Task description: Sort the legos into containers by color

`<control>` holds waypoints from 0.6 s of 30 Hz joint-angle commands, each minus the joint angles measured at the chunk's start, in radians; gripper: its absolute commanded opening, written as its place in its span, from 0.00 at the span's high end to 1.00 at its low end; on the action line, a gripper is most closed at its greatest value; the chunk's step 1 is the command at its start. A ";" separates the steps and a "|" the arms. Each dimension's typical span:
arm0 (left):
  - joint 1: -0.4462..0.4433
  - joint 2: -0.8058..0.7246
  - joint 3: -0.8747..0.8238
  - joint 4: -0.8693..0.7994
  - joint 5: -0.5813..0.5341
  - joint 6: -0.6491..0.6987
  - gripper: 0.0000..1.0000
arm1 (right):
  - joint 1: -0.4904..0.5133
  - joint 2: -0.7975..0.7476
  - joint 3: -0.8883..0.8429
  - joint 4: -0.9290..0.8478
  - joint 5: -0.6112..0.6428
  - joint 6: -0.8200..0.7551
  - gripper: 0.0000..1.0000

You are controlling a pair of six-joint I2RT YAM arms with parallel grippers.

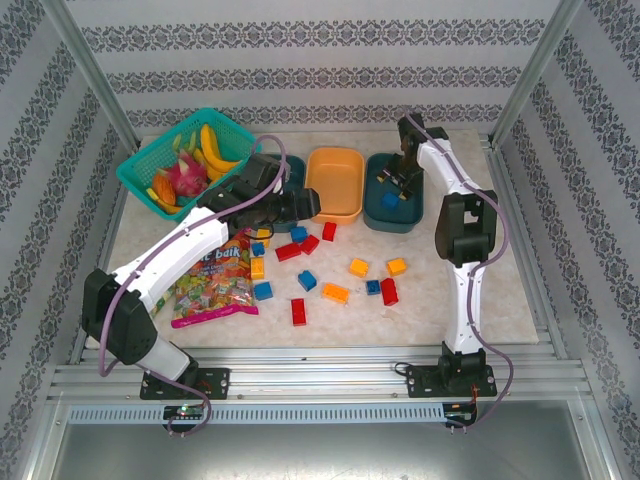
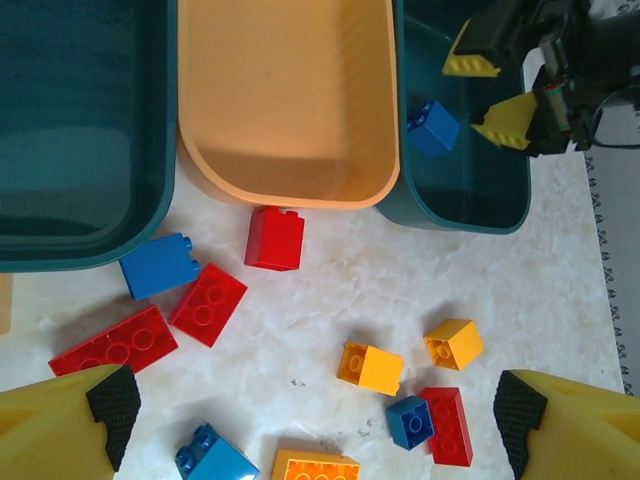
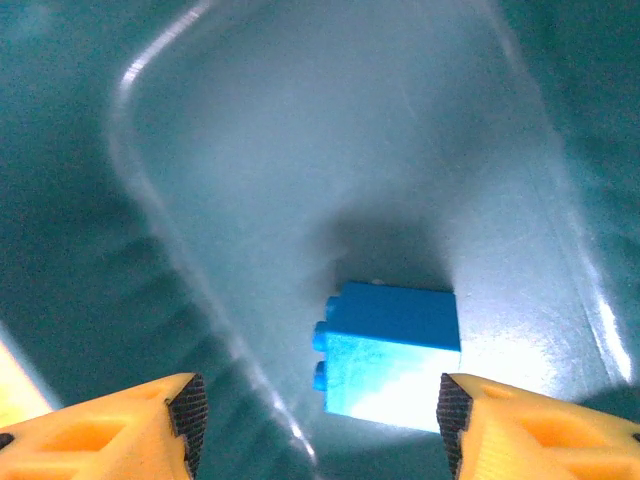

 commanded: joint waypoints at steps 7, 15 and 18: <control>0.009 -0.075 -0.017 -0.097 -0.049 -0.020 0.08 | 0.022 -0.207 0.114 -0.038 0.016 -0.042 0.36; 0.008 -0.139 -0.082 -0.154 -0.067 0.029 0.08 | 0.117 -0.531 -0.141 0.107 0.059 -0.147 0.35; 0.007 -0.131 -0.110 -0.190 -0.067 0.120 0.09 | 0.191 -0.707 -0.360 0.229 0.077 -0.203 0.35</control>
